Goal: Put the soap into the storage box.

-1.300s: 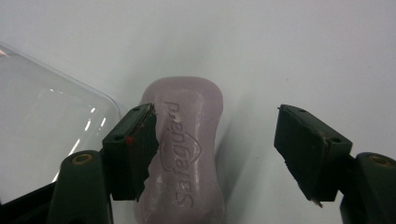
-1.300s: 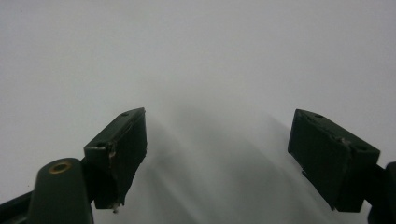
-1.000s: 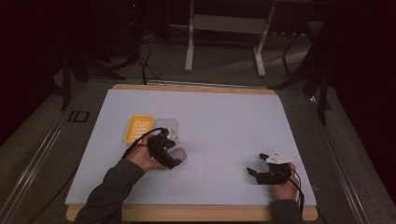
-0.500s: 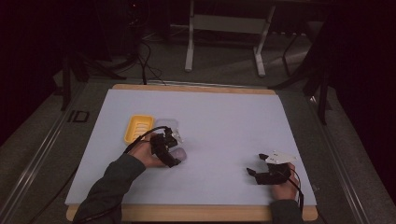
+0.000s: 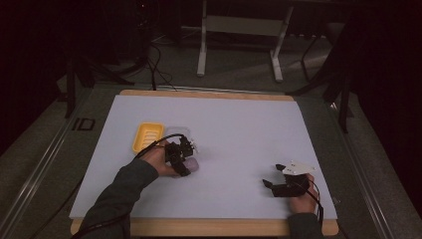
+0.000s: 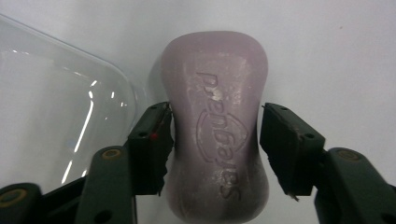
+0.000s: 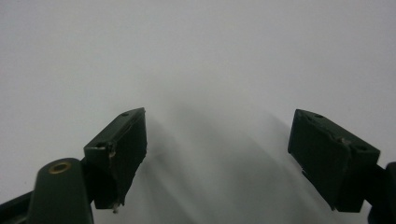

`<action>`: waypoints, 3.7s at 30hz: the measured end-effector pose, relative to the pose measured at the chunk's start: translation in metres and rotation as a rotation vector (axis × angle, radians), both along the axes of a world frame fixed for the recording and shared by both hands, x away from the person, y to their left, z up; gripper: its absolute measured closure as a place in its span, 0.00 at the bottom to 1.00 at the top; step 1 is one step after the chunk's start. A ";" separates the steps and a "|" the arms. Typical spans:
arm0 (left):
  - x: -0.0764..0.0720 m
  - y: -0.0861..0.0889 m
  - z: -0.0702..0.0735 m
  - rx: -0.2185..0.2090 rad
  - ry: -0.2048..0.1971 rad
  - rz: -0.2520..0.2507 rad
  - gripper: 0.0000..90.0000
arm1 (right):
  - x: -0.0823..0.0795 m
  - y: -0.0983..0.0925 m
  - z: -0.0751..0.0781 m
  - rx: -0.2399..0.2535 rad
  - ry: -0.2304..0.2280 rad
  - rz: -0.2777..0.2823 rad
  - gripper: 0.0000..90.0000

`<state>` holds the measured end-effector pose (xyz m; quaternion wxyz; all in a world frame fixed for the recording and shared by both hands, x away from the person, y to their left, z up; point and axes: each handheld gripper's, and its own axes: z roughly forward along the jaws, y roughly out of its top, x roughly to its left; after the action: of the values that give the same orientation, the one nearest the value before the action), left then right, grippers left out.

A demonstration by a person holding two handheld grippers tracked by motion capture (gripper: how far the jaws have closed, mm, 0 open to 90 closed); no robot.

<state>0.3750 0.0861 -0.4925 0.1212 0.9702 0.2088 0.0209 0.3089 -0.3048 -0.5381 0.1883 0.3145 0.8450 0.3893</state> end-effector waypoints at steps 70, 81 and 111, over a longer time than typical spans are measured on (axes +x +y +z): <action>0.017 -0.004 0.016 0.174 0.043 -0.076 0.55 | 0.000 0.002 -0.001 -0.023 0.006 0.006 0.21; 0.023 0.012 0.035 0.143 0.023 -0.026 0.55 | 0.000 0.002 -0.001 -0.021 0.005 0.005 0.21; 0.053 0.058 0.066 0.137 0.019 0.158 0.55 | 0.000 0.002 -0.001 -0.021 0.003 0.004 0.21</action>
<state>0.4275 0.1438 -0.4268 0.0505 0.9568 0.2840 0.0355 0.3090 -0.3029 -0.5386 0.1892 0.3114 0.8500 0.3805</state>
